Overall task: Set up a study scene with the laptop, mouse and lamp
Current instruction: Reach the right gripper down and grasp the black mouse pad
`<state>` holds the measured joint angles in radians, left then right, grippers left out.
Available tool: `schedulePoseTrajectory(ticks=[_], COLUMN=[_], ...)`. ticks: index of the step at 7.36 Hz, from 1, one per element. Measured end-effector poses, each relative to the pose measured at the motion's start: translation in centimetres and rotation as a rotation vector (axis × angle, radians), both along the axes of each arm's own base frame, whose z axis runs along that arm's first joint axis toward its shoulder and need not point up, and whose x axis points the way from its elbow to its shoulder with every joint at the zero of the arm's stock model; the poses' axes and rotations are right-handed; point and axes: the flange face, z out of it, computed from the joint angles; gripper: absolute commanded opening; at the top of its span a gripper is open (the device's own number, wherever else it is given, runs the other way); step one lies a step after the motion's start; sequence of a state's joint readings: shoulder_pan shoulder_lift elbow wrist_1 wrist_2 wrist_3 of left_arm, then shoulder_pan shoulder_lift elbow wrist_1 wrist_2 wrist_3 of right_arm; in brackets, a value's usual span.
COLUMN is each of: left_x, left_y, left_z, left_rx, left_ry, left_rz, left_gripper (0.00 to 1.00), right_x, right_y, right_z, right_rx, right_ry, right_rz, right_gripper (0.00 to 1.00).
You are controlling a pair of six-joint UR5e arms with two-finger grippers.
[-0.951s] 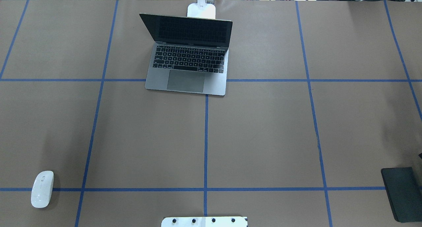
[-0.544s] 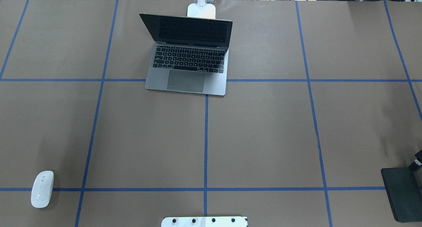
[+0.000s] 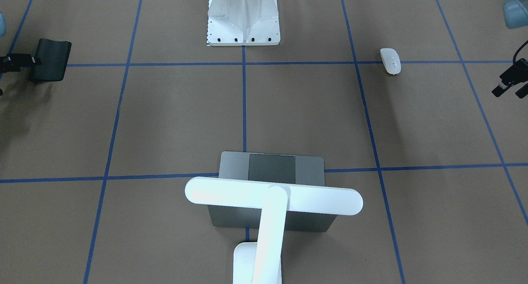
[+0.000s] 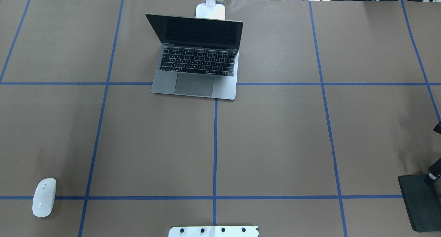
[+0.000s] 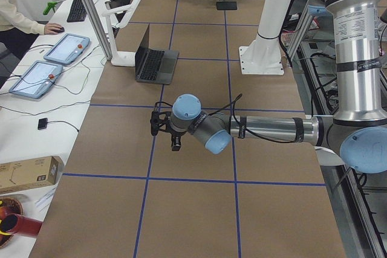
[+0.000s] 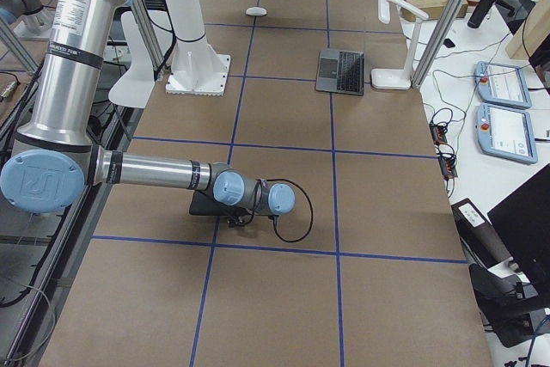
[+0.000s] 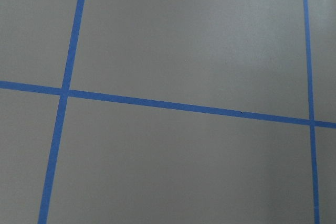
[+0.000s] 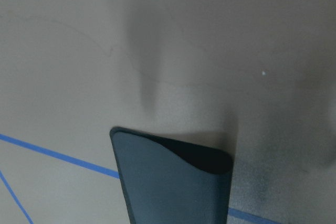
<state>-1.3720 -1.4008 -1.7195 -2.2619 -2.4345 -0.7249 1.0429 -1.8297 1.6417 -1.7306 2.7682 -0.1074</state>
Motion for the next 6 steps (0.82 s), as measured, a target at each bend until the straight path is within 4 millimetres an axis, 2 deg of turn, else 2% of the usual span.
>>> schedulePoseTrajectory(ticks=[5,6], left_x=[-1.1,-1.2], left_y=[0.8,0.8], left_z=[0.5,0.5], left_rx=[0.015,0.018], left_ry=[0.017,0.017], left_rz=[0.022,0.022], left_gripper=[0.96,0.96], right_x=[-3.2,-3.5], right_y=[1.2,1.3], right_z=[-0.2,-0.2], right_rx=[0.002,0.002], right_ry=[0.002,0.003], right_rz=[-0.092,-0.100], right_gripper=[1.00,0.95])
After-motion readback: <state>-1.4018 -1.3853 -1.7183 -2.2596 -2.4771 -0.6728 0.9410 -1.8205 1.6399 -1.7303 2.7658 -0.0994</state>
